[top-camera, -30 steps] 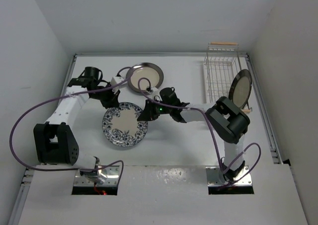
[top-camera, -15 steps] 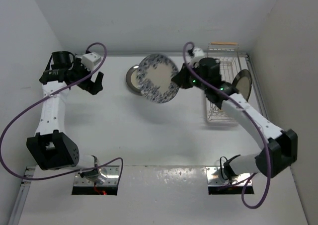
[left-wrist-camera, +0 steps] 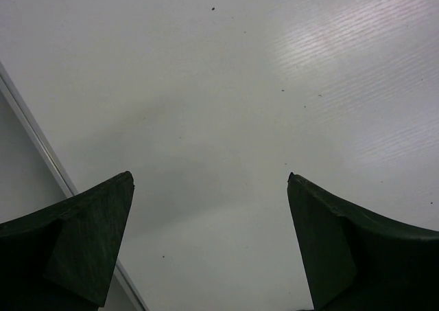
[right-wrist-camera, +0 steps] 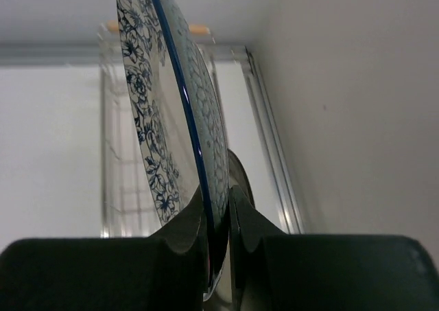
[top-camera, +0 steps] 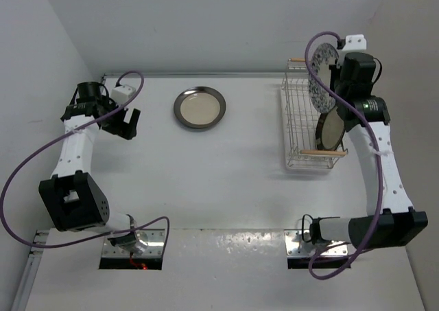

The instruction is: Load the plates into the dish rack

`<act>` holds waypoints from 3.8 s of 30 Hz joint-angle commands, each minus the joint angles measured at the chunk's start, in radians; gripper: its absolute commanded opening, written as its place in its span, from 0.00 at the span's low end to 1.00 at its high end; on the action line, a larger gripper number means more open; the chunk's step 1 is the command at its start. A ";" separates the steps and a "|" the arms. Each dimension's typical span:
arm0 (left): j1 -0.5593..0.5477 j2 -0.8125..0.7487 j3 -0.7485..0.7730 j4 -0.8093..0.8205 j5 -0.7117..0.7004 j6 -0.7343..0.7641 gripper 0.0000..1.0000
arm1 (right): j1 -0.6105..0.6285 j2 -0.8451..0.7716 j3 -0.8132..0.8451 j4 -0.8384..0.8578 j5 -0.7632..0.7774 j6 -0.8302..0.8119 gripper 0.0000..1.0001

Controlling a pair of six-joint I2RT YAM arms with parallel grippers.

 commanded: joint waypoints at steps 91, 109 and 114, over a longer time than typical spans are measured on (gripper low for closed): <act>0.137 -0.174 -0.435 0.112 -0.235 -0.011 0.65 | 0.315 1.199 0.287 0.713 -0.566 1.071 0.57; 0.143 -0.213 -0.473 0.131 -0.174 -0.042 0.64 | 0.348 0.883 0.175 0.762 -0.524 0.769 0.00; 0.069 -0.231 -0.482 0.143 -0.186 -0.019 0.64 | 0.351 0.667 0.073 0.730 -0.478 0.623 0.00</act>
